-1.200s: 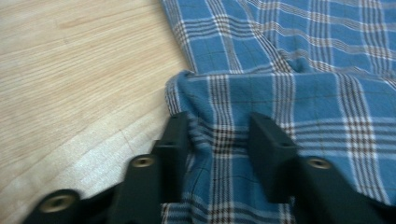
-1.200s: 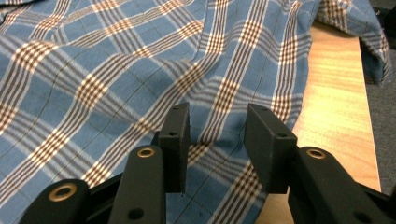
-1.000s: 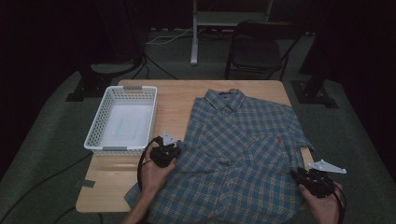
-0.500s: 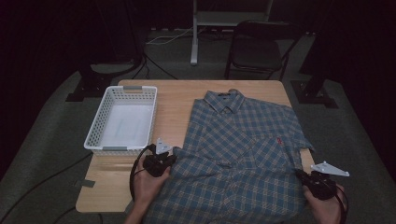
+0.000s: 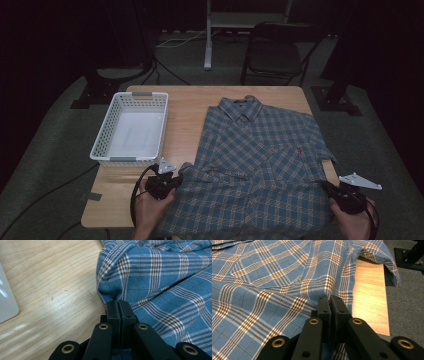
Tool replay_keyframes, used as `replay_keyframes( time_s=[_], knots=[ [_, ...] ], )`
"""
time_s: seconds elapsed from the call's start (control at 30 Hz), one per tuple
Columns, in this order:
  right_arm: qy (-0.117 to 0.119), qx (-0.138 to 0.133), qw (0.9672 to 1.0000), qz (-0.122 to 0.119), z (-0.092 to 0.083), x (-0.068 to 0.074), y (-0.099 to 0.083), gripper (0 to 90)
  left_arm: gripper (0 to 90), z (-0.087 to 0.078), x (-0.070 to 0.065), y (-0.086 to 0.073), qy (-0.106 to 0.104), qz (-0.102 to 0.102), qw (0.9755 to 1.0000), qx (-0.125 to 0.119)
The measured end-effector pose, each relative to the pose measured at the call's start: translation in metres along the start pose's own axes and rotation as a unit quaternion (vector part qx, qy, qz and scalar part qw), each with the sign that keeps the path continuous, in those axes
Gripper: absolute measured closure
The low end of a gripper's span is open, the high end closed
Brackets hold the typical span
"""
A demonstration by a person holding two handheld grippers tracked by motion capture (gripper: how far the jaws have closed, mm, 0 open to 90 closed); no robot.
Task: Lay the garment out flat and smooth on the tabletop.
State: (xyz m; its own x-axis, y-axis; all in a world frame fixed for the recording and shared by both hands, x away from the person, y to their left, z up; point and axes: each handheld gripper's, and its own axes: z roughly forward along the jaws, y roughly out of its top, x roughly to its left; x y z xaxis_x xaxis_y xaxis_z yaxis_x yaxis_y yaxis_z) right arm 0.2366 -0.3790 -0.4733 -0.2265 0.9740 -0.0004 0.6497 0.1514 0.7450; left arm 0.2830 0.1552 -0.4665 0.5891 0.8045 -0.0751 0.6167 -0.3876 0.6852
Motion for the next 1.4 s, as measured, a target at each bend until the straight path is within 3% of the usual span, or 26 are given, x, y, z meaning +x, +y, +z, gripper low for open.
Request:
replay_keyframes(
  time_s=[0.1,0.2,0.37,0.73,1.0,1.17,1.4],
  knots=[
    [0.005,-0.019,0.9998,0.004,-0.003,-0.001,0.002,70.3,79.7,-0.006,-0.002,0.003,-0.002,0.007,0.9997,-0.024],
    [0.009,-0.033,0.9994,0.009,-0.007,-0.001,0.006,64.7,70.9,-0.010,-0.003,0.008,0.005,0.007,0.9987,-0.050],
    [0.009,-0.036,0.9993,0.001,-0.003,0.003,0.013,61.2,61.5,-0.009,-0.005,0.021,0.004,0.008,0.9973,-0.073],
    [0.017,-0.031,0.9993,-0.006,0.009,0.011,0.019,59.2,55.6,0.006,-0.011,0.051,0.001,0.026,0.9958,-0.088],
    [0.020,-0.028,0.9994,-0.006,0.014,0.012,0.019,58.9,54.0,0.029,-0.018,0.069,0.000,0.050,0.9964,-0.068],
    [0.020,-0.023,0.9995,-0.005,0.016,0.011,0.017,58.8,53.6,0.046,-0.023,0.070,-0.001,0.066,0.9969,-0.043],
    [0.022,-0.016,0.9996,-0.004,0.017,0.010,0.015,58.3,51.7,0.057,-0.034,0.067,-0.010,0.095,0.9953,-0.017]
  ],
)
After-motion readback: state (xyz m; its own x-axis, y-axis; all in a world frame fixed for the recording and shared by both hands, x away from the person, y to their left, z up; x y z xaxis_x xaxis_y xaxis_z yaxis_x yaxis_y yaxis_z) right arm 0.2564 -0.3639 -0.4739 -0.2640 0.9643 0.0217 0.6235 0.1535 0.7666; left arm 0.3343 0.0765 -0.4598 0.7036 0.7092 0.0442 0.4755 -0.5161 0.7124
